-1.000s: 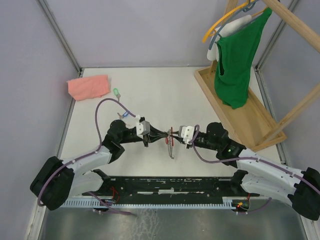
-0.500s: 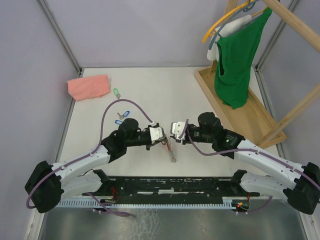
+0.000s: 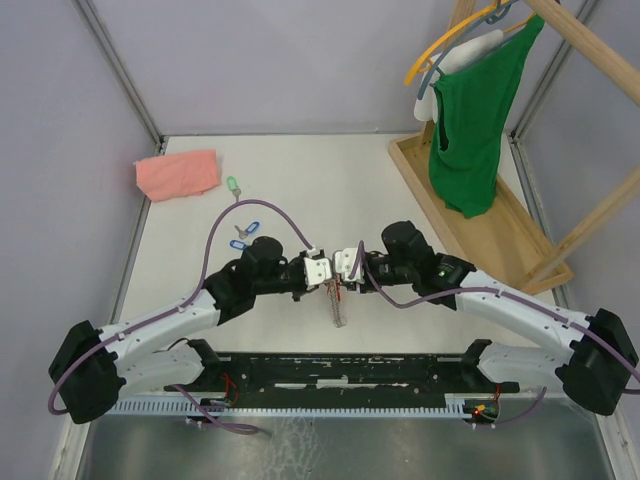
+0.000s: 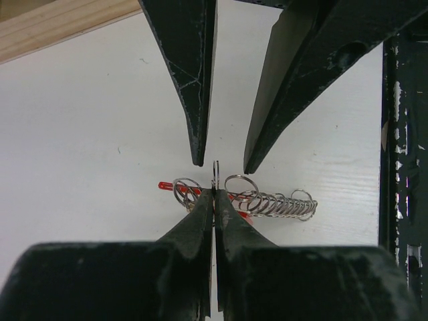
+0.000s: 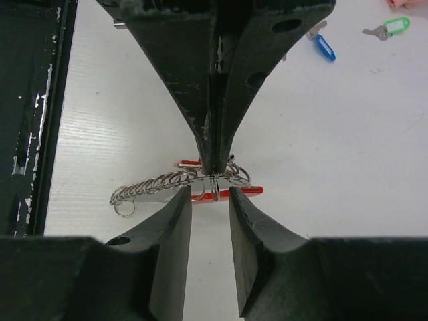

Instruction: Put the keys on the keyring

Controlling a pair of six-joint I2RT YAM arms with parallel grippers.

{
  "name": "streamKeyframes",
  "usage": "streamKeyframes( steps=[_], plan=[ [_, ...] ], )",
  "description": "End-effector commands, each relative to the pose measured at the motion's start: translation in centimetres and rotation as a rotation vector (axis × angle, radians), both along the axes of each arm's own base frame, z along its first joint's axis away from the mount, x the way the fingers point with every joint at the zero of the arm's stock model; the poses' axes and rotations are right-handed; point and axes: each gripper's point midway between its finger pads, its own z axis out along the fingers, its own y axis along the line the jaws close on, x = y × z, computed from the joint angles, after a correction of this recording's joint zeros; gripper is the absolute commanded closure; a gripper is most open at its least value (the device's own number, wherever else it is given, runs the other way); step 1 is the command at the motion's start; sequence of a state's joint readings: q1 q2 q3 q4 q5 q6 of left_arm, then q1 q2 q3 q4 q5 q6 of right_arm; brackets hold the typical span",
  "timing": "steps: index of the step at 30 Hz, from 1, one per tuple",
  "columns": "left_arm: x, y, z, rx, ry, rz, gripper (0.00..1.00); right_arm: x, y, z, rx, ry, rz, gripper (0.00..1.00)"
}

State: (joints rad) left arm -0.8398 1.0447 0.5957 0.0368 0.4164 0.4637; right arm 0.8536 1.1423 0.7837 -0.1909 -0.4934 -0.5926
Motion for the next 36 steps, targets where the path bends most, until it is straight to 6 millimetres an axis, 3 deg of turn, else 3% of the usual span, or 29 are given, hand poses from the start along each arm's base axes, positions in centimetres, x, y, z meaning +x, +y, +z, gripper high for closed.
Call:
streamKeyframes(
  steps=[1,23,30,33,36],
  plan=[
    [0.2,-1.0,3.5,-0.054,-0.101,-0.034,0.97,0.9,1.3,2.2,0.056,-0.053,0.019,0.64],
    [-0.6,-0.9,3.6,-0.110,-0.124,-0.057,0.97,1.6,1.2,0.0,0.059,-0.041,0.007,0.73],
    [-0.5,-1.1,3.3,-0.104,-0.112,-0.061,0.97,0.8,1.7,0.0,0.090,-0.019,0.053,0.85],
    [-0.4,-1.1,2.9,-0.098,-0.102,-0.051,0.97,0.7,1.9,0.3,0.111,-0.023,0.065,0.98],
    [0.1,-0.8,2.7,-0.110,-0.100,-0.014,0.90,1.0,2.0,0.8,0.162,-0.031,0.052,0.99]
  ],
)
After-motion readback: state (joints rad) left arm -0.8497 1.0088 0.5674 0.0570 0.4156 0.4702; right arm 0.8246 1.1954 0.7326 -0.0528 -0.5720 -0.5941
